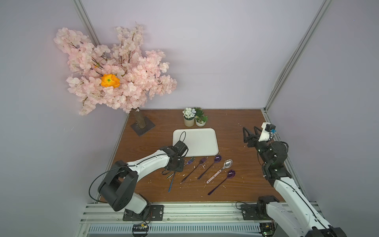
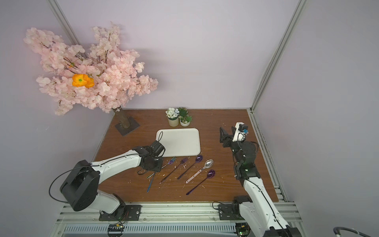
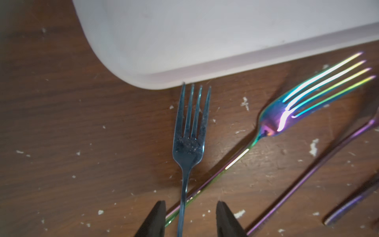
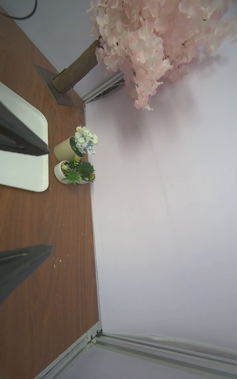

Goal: Set the spoon and fork side by side
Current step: Pick up the fork at the center of the board.

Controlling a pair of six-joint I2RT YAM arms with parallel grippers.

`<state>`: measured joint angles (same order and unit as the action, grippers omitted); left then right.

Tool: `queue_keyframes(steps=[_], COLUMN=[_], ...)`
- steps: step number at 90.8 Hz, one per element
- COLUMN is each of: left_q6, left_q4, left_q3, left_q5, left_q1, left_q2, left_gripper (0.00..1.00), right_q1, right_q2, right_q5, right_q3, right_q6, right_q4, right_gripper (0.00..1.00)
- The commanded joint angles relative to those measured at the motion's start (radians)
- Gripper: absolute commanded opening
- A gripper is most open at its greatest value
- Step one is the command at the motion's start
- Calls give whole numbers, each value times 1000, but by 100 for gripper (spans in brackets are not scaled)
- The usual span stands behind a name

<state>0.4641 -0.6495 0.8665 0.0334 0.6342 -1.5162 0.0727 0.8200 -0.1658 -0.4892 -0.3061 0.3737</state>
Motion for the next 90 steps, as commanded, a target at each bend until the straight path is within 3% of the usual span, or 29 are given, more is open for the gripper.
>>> queue_keyframes(steps=[1, 35, 69, 90], left_q6=[-8, -16, -32, -25], left_q4=[-27, -23, -9, 8], left_q3=[15, 37, 35, 18], left_q5=[49, 79, 65, 69], left_q1=[-13, -22, -27, -26], left_q2=[-24, -48, -92, -97], left_gripper=[40, 31, 28, 19], right_q1=[1, 1, 1, 1], right_q2=[-15, -7, -10, -7], right_q5=[0, -4, 0, 0], right_q3=[7, 14, 15, 17], right_q6=[7, 6, 10, 6], right_q4=[11, 13, 10, 15], right_gripper=[72, 73, 72, 72])
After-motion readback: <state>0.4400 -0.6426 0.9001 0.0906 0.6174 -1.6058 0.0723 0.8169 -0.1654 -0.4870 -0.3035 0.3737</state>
